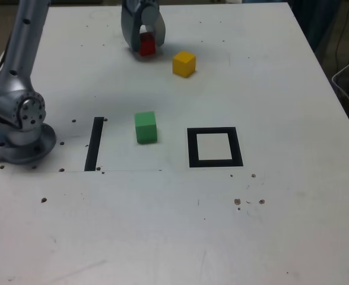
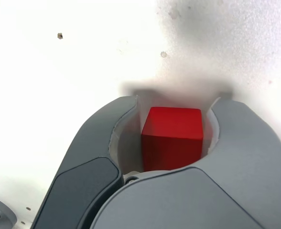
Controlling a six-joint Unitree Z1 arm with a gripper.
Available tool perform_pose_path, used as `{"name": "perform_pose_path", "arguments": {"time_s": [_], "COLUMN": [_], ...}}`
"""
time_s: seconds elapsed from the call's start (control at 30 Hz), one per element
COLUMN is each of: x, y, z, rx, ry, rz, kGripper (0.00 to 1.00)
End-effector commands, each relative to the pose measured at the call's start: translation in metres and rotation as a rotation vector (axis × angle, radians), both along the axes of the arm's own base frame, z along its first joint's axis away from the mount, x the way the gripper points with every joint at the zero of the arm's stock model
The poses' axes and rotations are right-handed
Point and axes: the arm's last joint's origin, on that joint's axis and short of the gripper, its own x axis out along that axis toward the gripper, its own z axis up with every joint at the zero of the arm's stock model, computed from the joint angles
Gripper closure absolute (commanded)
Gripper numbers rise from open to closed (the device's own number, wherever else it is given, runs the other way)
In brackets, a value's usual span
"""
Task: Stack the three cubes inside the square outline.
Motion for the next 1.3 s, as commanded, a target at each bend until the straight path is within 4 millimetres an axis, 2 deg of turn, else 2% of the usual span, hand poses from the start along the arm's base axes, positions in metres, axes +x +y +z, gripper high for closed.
{"name": "perform_pose_path", "arguments": {"time_s": [0.0, 0.23, 0.4, 0.63, 0.77, 0.9, 1.27], "x": [0.001, 0.005, 0.010, 0.021, 0.027, 0.034, 0.068], "y": [-0.001, -0.011, -0.031, -0.085, -0.122, -0.159, -0.249], "z": [0.003, 0.026, 0.054, 0.103, 0.121, 0.121, 0.089], "rx": [-0.001, 0.001, 0.022, 0.123, 0.161, 0.157, 0.119], "ry": [-0.013, -0.087, -0.103, -0.084, -0.084, -0.075, -0.017], "rz": [-0.006, -0.039, -0.084, -0.157, -0.197, -0.231, -0.315], "kGripper": [0.67, 0.70, 0.70, 0.70, 0.70, 0.70, 0.70]}}
